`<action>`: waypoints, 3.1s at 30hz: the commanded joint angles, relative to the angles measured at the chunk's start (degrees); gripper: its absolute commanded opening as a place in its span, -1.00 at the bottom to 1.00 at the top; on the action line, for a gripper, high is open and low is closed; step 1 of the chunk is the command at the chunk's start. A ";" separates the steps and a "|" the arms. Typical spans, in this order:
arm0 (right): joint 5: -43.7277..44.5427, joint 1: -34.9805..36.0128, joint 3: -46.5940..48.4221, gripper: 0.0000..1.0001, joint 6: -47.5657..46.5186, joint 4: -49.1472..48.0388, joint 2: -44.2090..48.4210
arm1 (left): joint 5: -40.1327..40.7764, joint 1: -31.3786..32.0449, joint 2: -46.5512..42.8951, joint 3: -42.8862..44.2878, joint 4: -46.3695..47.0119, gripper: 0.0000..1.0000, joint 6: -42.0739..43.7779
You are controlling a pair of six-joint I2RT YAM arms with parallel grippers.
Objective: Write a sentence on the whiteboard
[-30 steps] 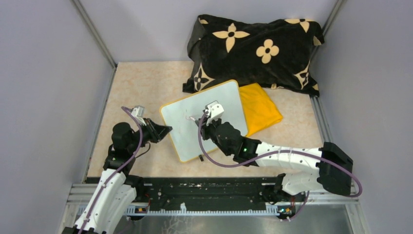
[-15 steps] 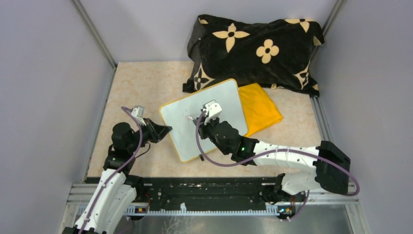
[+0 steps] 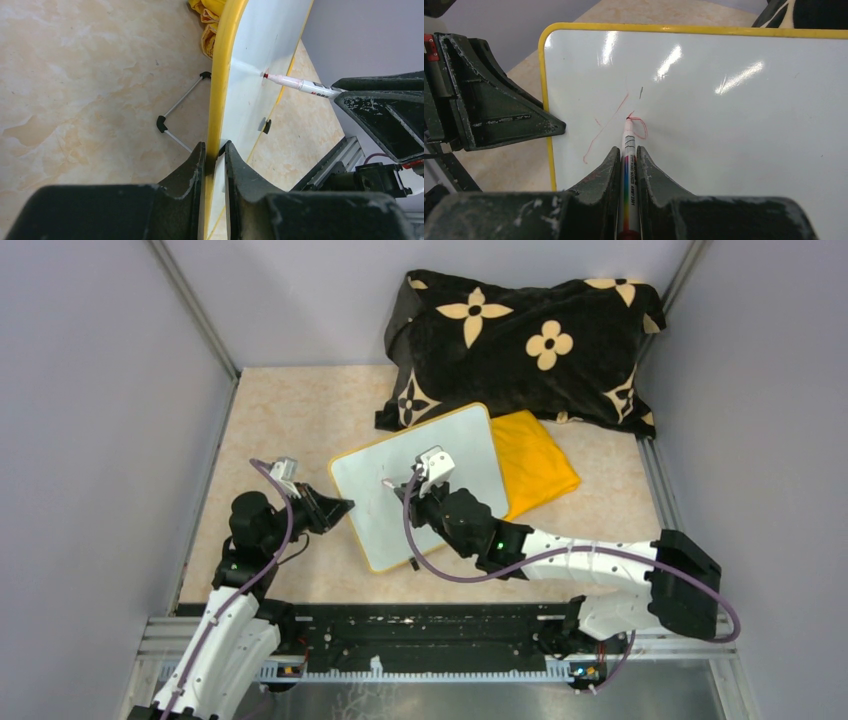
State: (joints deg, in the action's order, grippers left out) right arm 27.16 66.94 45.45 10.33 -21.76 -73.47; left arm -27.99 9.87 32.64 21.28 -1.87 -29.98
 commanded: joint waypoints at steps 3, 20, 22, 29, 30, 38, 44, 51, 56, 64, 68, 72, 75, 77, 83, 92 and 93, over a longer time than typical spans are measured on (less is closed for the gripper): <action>2.60 -0.67 -1.33 -1.00 0.25 -1.11 6.58 | -0.23 -0.20 -0.74 -0.18 0.92 -1.00 0.19; 2.61 -1.79 -1.56 -1.00 -0.38 -1.17 4.76 | -0.32 -0.20 -0.92 -0.10 0.81 -1.00 0.27; 2.53 -1.89 -1.89 -1.00 -0.02 -1.03 4.59 | -0.27 -0.20 -0.95 -0.10 0.84 -1.00 0.27; 2.79 -2.20 -2.68 -1.00 0.72 0.20 4.52 | -0.37 -0.20 -0.91 -0.10 0.90 -1.00 0.27; 2.78 -2.17 -2.84 -1.00 0.82 0.37 4.60 | -0.32 -0.20 -0.91 -0.10 0.93 -1.00 0.27; 2.91 -2.24 -4.46 -1.00 1.99 2.01 5.22 | -0.35 -0.20 -0.83 -0.10 0.97 -1.00 0.27; 3.18 -2.33 -5.30 -1.00 2.57 2.83 5.83 | -0.40 -0.20 -0.74 -0.10 0.91 -1.00 0.27; 5.02 -2.67 -5.80 -1.00 2.57 3.90 6.99 | -0.47 -0.20 -0.83 -0.10 0.90 -1.00 0.28; 5.81 -3.29 -5.61 -1.00 2.30 4.14 7.63 | -0.58 -0.20 -0.92 -0.10 0.90 -1.00 0.27; 5.45 -3.77 -3.97 -1.00 1.27 3.26 7.00 | -0.96 -0.20 -0.86 -0.23 1.07 -1.00 0.24; 5.12 -3.88 -2.48 -1.00 0.47 2.74 5.92 | -1.29 -0.20 -0.83 -0.20 1.13 -1.00 0.25; 4.85 -3.91 -1.25 -1.00 -0.02 2.56 4.85 | -1.59 -0.20 -0.83 -0.27 1.08 -1.00 0.27; 4.81 -4.07 -0.62 -1.00 -0.37 2.55 4.45 | -1.63 -0.20 -0.73 -0.27 1.38 -1.00 0.27; 4.84 -4.22 -0.31 -1.00 -0.48 2.38 4.25 | -1.66 -0.20 -0.74 -0.35 1.45 -1.00 0.27; 4.38 -4.53 0.62 -1.00 -0.95 1.93 3.63 | -1.73 -0.20 -0.65 -0.36 1.43 -1.00 0.27; 3.94 -4.89 1.93 -1.00 -1.63 1.28 2.99 | -1.71 -0.20 -0.70 -0.44 1.45 -1.00 0.27; 3.98 -4.89 1.88 -1.00 -1.62 1.21 3.05 | -1.64 -0.20 -0.68 -0.45 1.43 -1.00 0.27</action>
State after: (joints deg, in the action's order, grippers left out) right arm 30.37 63.11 44.73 9.61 -18.85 -69.95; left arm -29.19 9.87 32.23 21.28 -1.61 -29.98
